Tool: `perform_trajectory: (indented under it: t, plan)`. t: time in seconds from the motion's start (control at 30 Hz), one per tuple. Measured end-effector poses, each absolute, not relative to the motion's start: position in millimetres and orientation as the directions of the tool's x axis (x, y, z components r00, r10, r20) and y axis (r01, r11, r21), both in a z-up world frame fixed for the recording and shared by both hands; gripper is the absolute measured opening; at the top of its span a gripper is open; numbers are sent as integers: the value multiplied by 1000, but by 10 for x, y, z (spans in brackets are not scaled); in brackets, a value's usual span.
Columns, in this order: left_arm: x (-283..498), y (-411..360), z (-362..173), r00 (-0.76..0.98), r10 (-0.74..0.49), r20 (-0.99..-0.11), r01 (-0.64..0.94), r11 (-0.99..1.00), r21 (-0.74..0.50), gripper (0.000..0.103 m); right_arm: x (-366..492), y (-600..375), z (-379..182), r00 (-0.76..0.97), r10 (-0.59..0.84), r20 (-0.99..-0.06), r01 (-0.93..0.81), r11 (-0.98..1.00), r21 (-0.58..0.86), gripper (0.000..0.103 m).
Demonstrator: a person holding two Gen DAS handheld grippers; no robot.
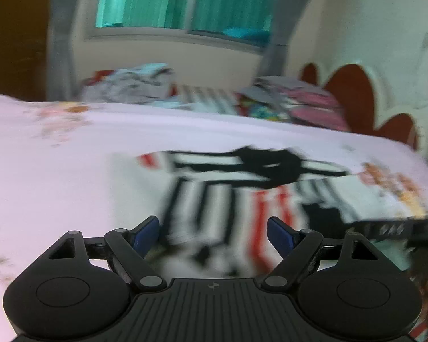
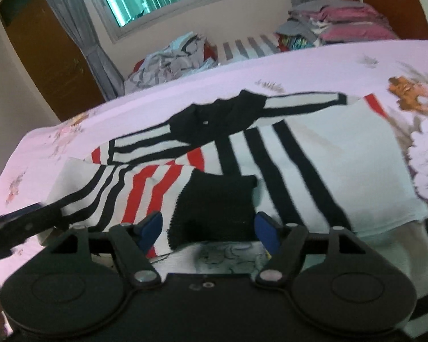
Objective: Fold small clothes
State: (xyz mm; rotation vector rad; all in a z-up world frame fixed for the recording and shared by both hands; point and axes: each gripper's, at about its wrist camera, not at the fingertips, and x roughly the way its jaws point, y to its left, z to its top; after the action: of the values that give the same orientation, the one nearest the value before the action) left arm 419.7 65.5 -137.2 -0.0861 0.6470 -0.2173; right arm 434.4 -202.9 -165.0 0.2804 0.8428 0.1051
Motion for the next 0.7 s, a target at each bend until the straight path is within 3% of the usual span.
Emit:
perform_trajectory:
  t: [0.2,0.33,0.43,0.6,0.67,0.7]
  plan:
    - [4024,1076,-1652,760,-95,-643,58,995,-79,82,4496,-2084,-1768,649,153,-745,94,956,279,63]
    - [4059,982,-1863,751,-89,-654,83,996,-41,81,4538,-2024,-1771,643,202,-739,56,950,309,21]
    - [4129,857,-1874,774,-98,-626,101,994,-31,81,4525,-1959,-1649,670,221,-709,12,951,308,17]
    - [4326,693,-1874,796,-67,-602,86,996,2,81,4439,-2031,-1262,780,132,-611,-35,985,168,16]
    - [4386,694,-1904,791,-49,-610,81,996,26,67,4434,-2168,-1185,805,66,-589,-7,995,101,16]
    - [4416,727,-1921,782,-45,-622,71,997,17,55,4440,-2257,-1183,806,37,-591,13,997,80,16]
